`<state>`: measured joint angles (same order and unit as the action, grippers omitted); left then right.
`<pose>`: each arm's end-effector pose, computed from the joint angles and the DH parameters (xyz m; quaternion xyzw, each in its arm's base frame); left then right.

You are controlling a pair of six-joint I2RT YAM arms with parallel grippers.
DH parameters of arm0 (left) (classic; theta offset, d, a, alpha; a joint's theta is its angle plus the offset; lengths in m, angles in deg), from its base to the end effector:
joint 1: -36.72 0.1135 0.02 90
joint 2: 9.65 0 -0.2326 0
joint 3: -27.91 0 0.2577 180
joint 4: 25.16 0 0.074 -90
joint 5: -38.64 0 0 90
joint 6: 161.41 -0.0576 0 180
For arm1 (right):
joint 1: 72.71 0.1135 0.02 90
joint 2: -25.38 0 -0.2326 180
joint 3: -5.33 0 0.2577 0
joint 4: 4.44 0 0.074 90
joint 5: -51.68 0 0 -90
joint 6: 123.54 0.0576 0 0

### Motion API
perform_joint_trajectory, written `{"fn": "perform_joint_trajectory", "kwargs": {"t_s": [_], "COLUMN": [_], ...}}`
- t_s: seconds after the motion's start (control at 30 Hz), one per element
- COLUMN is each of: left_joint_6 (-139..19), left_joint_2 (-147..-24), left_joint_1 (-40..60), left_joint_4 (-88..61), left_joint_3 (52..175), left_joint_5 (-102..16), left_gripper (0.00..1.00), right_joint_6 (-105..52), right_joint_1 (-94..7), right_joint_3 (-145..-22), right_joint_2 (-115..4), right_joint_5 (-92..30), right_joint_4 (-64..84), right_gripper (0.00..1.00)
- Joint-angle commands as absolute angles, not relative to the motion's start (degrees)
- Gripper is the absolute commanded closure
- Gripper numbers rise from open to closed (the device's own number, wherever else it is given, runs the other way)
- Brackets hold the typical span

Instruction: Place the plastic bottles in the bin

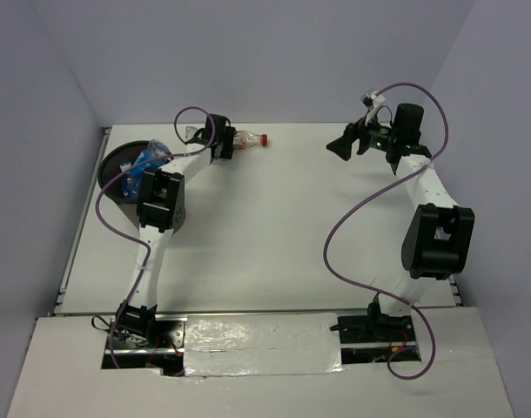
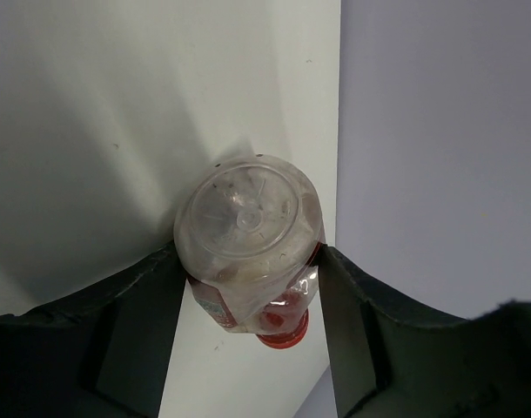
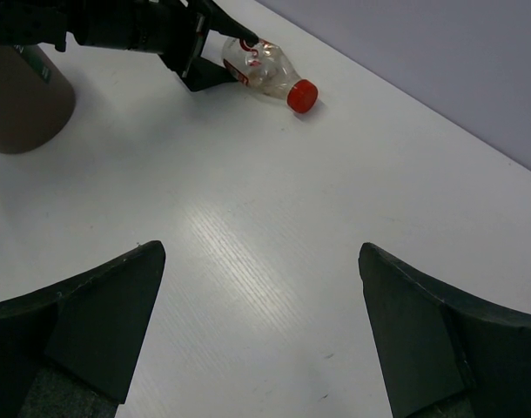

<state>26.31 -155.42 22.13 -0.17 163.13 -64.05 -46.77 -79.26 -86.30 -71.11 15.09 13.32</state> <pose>0.5563 -0.1317 0.1215 -0.6242 0.6277 -0.3230 0.3349 0.4057 0.0000 0.2811 -0.2922 0.7275 0.2833 0.5524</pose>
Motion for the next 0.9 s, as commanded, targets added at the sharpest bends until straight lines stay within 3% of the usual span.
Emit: {"fn": "perform_joint_trajectory", "kwargs": {"t_s": [0.0,0.4,0.87], "left_joint_6": [25.4,18.0,9.9], "left_joint_2": [-154.8,-153.3,-147.6], "left_joint_1": [22.7,20.5,17.7], "left_joint_4": [-1.3,-1.0,-0.2], "left_joint_3": [160.6,157.7,146.1], "left_joint_5": [-62.4,-58.0,-54.7], "left_gripper": [0.39,0.39,0.37], "right_joint_6": [-46.4,-45.2,-44.5], "right_joint_1": [-79.7,-79.8,-79.7], "right_joint_3": [-85.3,-84.6,-82.8], "right_joint_2": [-67.6,-66.7,-64.8], "right_joint_5": [16.2,17.0,17.8], "right_joint_4": [10.8,9.6,9.2], "right_gripper": [0.00,0.00,0.00]}}
